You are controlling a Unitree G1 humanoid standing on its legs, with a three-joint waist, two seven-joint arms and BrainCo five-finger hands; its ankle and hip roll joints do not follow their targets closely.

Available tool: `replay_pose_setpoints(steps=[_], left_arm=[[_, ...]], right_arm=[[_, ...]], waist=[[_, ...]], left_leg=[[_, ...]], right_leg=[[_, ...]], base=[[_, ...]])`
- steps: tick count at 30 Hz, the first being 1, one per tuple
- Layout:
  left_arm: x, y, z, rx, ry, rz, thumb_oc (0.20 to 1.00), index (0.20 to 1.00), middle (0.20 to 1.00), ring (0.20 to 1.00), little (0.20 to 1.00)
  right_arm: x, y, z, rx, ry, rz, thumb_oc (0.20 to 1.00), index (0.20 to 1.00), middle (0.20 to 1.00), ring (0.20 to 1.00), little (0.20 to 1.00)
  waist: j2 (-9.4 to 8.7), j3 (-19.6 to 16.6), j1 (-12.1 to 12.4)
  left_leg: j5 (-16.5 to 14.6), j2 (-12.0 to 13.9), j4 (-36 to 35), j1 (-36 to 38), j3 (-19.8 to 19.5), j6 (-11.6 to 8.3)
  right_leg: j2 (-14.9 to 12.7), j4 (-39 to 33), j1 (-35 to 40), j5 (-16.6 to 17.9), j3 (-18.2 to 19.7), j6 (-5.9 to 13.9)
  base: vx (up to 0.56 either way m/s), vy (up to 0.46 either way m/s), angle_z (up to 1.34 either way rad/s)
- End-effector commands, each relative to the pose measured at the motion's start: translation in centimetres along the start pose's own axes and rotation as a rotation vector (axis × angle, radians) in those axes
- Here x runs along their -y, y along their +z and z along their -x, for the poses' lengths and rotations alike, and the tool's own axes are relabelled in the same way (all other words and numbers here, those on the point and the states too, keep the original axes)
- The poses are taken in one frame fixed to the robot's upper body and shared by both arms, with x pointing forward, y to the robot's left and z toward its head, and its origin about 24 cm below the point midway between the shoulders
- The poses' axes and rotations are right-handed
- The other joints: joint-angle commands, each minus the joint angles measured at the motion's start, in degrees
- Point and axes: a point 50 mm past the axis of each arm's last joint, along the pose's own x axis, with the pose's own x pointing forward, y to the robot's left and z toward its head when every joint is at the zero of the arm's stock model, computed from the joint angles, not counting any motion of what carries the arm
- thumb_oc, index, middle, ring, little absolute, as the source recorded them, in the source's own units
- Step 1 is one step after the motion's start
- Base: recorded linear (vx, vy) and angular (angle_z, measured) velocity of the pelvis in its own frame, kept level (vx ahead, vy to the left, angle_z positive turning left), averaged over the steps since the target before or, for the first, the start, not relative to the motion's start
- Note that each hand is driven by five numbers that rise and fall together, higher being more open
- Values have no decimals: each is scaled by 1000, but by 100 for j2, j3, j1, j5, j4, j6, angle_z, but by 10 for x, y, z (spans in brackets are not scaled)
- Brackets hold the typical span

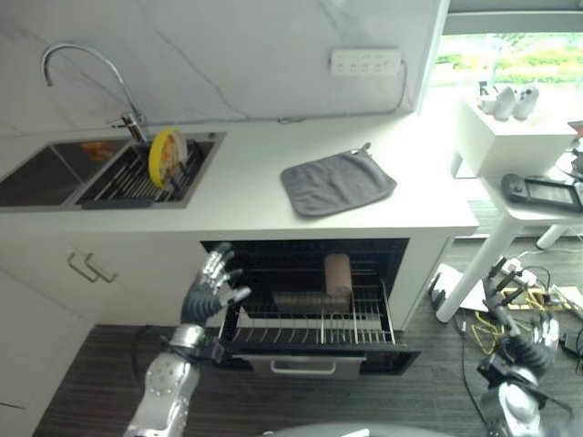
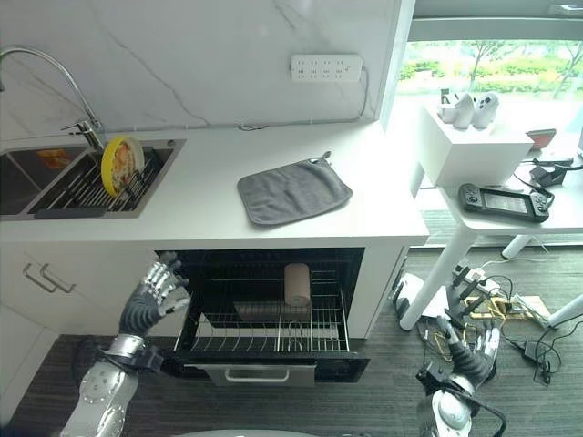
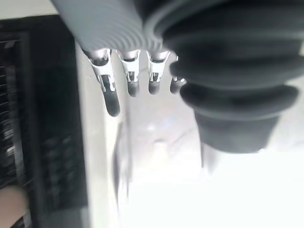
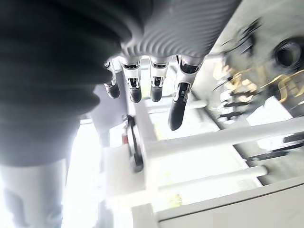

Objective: Place the dishes in the dishwasher.

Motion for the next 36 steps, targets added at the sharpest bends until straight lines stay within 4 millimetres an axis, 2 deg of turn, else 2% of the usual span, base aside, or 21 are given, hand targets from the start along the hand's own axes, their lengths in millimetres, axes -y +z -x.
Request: replay_pose_setpoints(steps=[1, 3, 6, 7, 9, 12, 16, 17, 19, 20, 27, 29, 31, 32, 33, 36], left_arm=[[-8, 41, -18, 243, -1, -115, 1000, 1000, 1000, 1000, 1000], [-8, 51, -18, 289, 1, -132, 1000, 1000, 1000, 1000, 1000], [-5, 59, -19, 317, -38, -144, 1000, 1000, 1000, 1000, 1000], [0, 63, -22, 334, -65, -148, 1000, 1000, 1000, 1000, 1000], [3, 66, -24, 348, -78, -132, 1000, 1000, 1000, 1000, 1000], [10, 71, -26, 376, -108, -119, 1000, 1000, 1000, 1000, 1000], [14, 76, -29, 400, -136, -138, 1000, 1000, 1000, 1000, 1000], [81, 121, -96, 527, -396, 54, 1000, 1000, 1000, 1000, 1000], [83, 120, -92, 537, -404, 34, 1000, 1000, 1000, 1000, 1000], [81, 120, -89, 553, -401, 32, 1000, 1000, 1000, 1000, 1000], [78, 118, -88, 526, -388, 43, 1000, 1000, 1000, 1000, 1000], [75, 117, -87, 523, -364, 36, 1000, 1000, 1000, 1000, 1000], [72, 117, -85, 530, -351, 45, 1000, 1000, 1000, 1000, 1000], [71, 117, -84, 532, -348, 50, 1000, 1000, 1000, 1000, 1000], [72, 119, -84, 544, -357, 50, 1000, 1000, 1000, 1000, 1000], [71, 126, -85, 591, -359, 38, 1000, 1000, 1000, 1000, 1000]], right_arm=[[-17, 41, -12, 264, 48, -38, 1000, 1000, 1000, 1000, 1000], [-30, 64, -8, 391, 185, -15, 1000, 1000, 1000, 1000, 1000], [-48, 83, -4, 451, 397, -28, 1000, 1000, 1000, 1000, 1000], [-62, 91, 1, 472, 541, -54, 1000, 1000, 1000, 1000, 1000], [-73, 96, 7, 472, 672, -83, 1000, 1000, 1000, 1000, 1000], [-96, 96, 18, 389, 957, -198, 1000, 1000, 1000, 1000, 1000], [-108, 103, 27, 437, 1052, -160, 1000, 1000, 1000, 1000, 1000], [-161, 171, -3, 531, 1180, -336, 1000, 1000, 1000, 1000, 1000], [-156, 168, 1, 538, 1177, -347, 1000, 1000, 1000, 1000, 1000], [-151, 166, -2, 534, 1145, -320, 1000, 1000, 1000, 1000, 1000], [-151, 161, -4, 507, 1075, -290, 1000, 1000, 1000, 1000, 1000], [-150, 158, -3, 503, 1078, -274, 1000, 1000, 1000, 1000, 1000], [-147, 159, -3, 517, 1064, -263, 1000, 1000, 1000, 1000, 1000], [-145, 160, -4, 521, 1054, -262, 1000, 1000, 1000, 1000, 1000], [-145, 164, -7, 533, 1033, -268, 1000, 1000, 1000, 1000, 1000], [-148, 173, -11, 576, 1019, -282, 1000, 1000, 1000, 1000, 1000]], waist=[[-35, 320, -22], [-50, 313, -39], [-66, 308, -36], [-82, 305, -35], [-92, 302, -29], [-106, 301, 8], [-132, 303, 66], [-86, 241, 30], [-94, 181, 54], [-117, 146, 46], [-130, 49, 86], [-157, 45, 105], [-216, 66, 93], [-259, 105, 92], [-286, 204, 93], [-231, 331, 86]], left_leg=[[-770, 136, 83, 394, -149, 99], [-772, 143, 86, 388, -130, 91], [-770, 148, 90, 379, -105, 77], [-769, 150, 94, 379, -91, 74], [-760, 153, 96, 372, -82, 65], [-733, 167, 95, 359, -95, 50], [-721, 169, 100, 360, -134, 31], [-879, -765, 249, -191, -496, 407], [-917, -819, 233, -168, -586, 431], [-938, -798, 262, -134, -495, 423], [-955, -802, 196, -12, -500, 416], [-1153, -865, 561, -101, -521, 468], [-1445, -882, 1077, -227, -354, 497], [-1535, -805, 1380, -352, -228, 498], [-1670, -545, 1939, -594, -138, 460], [-1487, -58, 2258, -725, -308, 342]], right_leg=[[-31, 447, 81, -454, -197, -153], [-45, 444, 68, -457, -190, -142], [-61, 438, 61, -457, -196, -132], [-67, 452, 54, -465, -204, -125], [-72, 449, 48, -462, -209, -120], [-73, 432, 46, -454, -217, -120], [-90, 455, 58, -454, -259, -106], [620, 674, -515, -535, 40, -489], [658, 619, -495, -537, 95, -478], [672, 492, -391, -515, 84, -502], [749, 320, -170, -537, 92, -529], [760, 440, -174, -621, 152, -569], [706, 572, -141, -740, 132, -587], [636, 658, -127, -770, 59, -603], [548, 939, -193, -888, -18, -649], [447, 1547, -479, -1141, 80, -733]], base=[[-9, 0, -4], [-11, -5, -7], [-12, -12, -9], [-9, -18, -8], [-5, -14, -5], [0, 0, 0], [0, 0, 0], [0, 0, 0], [-43, -19, 7], [-59, -29, 3], [23, -36, -3], [93, -39, 1], [110, 19, 1], [40, 85, 5], [-64, 190, 10], [-74, 377, 20]])
